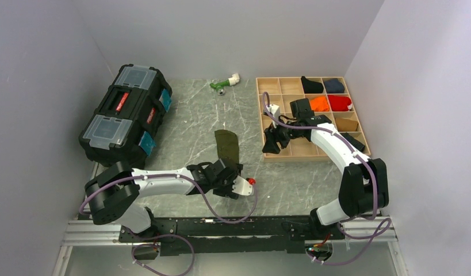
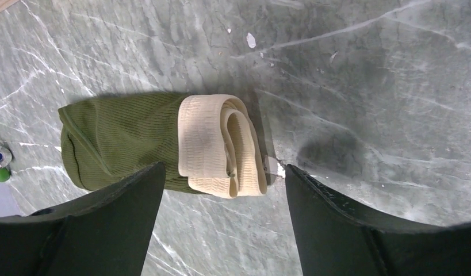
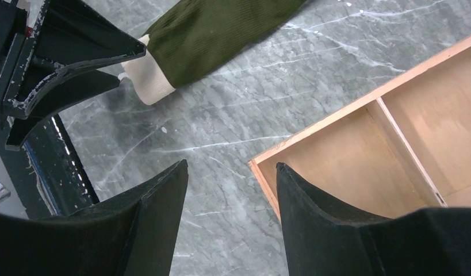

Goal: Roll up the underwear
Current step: Roll the underwear to the center of the board.

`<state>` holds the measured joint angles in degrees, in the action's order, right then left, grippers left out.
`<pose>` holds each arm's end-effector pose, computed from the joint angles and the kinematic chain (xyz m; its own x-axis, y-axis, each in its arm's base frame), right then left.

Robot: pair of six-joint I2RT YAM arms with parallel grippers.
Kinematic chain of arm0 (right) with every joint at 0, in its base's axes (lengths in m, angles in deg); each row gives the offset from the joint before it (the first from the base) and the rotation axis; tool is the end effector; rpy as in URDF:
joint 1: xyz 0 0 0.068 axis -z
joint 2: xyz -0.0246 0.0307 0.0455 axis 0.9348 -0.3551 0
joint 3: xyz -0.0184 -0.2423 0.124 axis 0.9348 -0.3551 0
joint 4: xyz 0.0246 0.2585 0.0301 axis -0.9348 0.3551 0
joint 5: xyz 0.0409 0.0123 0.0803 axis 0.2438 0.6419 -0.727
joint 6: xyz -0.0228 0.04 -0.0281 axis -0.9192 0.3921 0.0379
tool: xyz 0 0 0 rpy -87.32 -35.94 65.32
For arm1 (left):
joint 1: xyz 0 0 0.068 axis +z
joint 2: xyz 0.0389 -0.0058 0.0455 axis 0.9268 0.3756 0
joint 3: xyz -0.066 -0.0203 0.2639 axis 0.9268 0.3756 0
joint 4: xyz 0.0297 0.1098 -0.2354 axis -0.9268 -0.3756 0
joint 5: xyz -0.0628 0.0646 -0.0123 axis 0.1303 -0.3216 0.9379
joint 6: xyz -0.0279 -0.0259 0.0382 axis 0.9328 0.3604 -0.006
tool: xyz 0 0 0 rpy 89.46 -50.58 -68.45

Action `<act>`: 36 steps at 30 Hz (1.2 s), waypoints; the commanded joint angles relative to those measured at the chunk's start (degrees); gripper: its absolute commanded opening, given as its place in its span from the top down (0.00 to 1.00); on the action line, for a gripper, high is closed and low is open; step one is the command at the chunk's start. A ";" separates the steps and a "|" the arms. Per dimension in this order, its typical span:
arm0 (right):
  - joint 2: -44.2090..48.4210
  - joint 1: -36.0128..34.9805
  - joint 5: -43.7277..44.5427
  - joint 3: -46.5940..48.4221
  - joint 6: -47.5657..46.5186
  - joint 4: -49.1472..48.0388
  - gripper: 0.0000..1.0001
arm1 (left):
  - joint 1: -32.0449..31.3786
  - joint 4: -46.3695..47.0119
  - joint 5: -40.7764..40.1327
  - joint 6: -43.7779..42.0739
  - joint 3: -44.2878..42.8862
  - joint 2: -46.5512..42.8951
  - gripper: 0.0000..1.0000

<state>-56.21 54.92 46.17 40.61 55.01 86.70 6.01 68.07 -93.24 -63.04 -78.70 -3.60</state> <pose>0.2800 0.0951 0.2512 -0.4975 -0.4897 -0.7160 -0.8395 0.4797 0.2552 0.1382 -0.2539 0.1714 0.3354 0.8411 -0.4244 0.8676 -0.1002 0.4871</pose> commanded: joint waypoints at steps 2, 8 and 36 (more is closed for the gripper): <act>-0.98 0.23 -2.18 1.75 -1.43 0.27 0.39 | -0.90 2.70 -1.79 1.22 1.56 0.05 0.21; -1.29 0.32 -2.48 1.84 -1.47 0.58 0.39 | -0.95 3.65 -3.07 1.37 2.47 0.67 0.28; -2.54 0.90 -4.68 2.24 -1.56 1.89 0.39 | -0.95 4.72 -3.61 1.37 4.98 3.15 0.68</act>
<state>-58.38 55.42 44.16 40.68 54.73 87.84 5.27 73.95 -96.45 -62.82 -74.37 -1.69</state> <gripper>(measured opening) 0.608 0.357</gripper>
